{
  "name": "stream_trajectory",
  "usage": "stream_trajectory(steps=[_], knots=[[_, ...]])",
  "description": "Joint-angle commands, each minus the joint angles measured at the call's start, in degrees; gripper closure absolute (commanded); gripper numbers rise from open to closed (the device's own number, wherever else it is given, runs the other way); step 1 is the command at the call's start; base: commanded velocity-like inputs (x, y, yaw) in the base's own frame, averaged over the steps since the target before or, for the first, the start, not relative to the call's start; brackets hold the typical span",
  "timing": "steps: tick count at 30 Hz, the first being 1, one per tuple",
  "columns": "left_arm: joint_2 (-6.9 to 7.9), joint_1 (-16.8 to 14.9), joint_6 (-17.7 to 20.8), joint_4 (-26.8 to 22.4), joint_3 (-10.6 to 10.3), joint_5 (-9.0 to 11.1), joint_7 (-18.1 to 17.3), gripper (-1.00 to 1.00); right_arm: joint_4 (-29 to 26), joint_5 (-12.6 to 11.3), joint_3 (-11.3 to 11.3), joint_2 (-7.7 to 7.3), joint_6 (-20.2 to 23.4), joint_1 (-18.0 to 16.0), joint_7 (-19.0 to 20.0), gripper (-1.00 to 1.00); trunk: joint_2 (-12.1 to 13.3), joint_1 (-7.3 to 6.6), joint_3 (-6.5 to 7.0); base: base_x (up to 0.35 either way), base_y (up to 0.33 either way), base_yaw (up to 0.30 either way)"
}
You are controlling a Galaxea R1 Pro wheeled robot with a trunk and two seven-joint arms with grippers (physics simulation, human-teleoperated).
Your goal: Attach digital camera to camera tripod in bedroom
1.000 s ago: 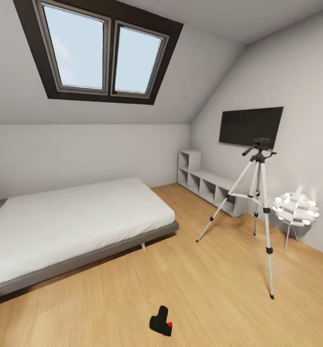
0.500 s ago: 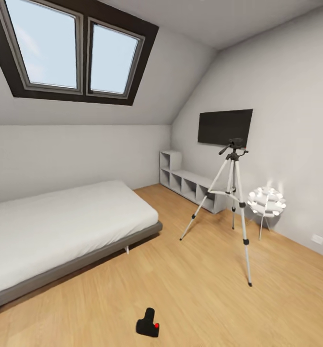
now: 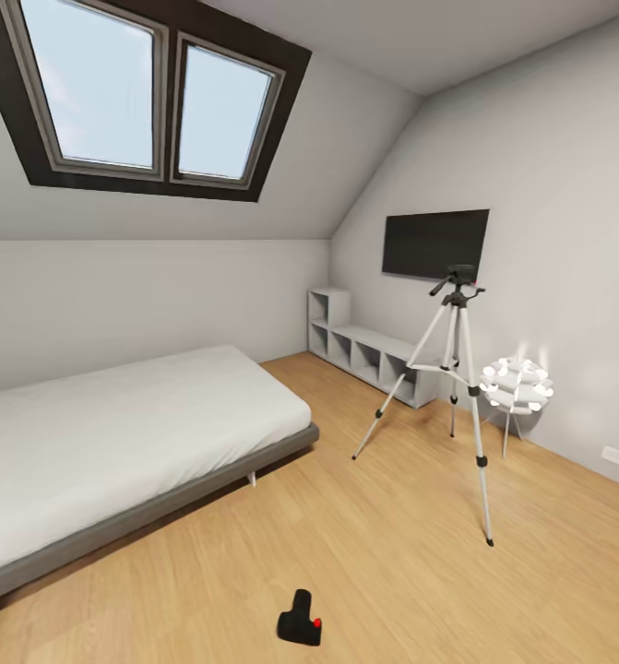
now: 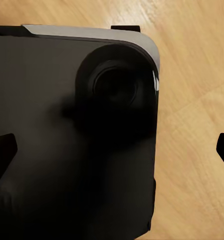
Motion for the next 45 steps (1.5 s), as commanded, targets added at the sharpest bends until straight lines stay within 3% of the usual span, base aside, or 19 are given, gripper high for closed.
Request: stream_trajectory(steps=[1, 14, 33, 45], knots=[[0.00, 0.0, 0.0, 0.0, -0.1, 0.0, 0.0, -1.00, 0.0, 0.0, 0.0, -0.02, -0.1, 0.0, 0.2, -1.00, 0.0, 0.00, -0.06, 0.000, 0.054, 0.000], [0.00, 0.0, 0.0, 0.0, -0.1, 0.0, 0.0, -1.00, 0.0, 0.0, 0.0, 0.00, -0.1, 0.0, 0.2, -1.00, 0.0, 0.00, -0.06, 0.003, 0.015, 0.000], [0.00, 0.0, 0.0, 0.0, 0.0, 0.0, 0.0, -1.00, 0.0, 0.0, 0.1, 0.08, -0.1, 0.0, 0.2, -1.00, 0.0, 0.00, -0.06, 0.146, 0.097, -0.001], [0.00, 0.0, 0.0, 0.0, 0.0, 0.0, 0.0, -1.00, 0.0, 0.0, 0.1, 0.22, -0.1, 0.0, 0.2, -1.00, 0.0, 0.00, -0.06, 0.004, 0.002, -0.202]])
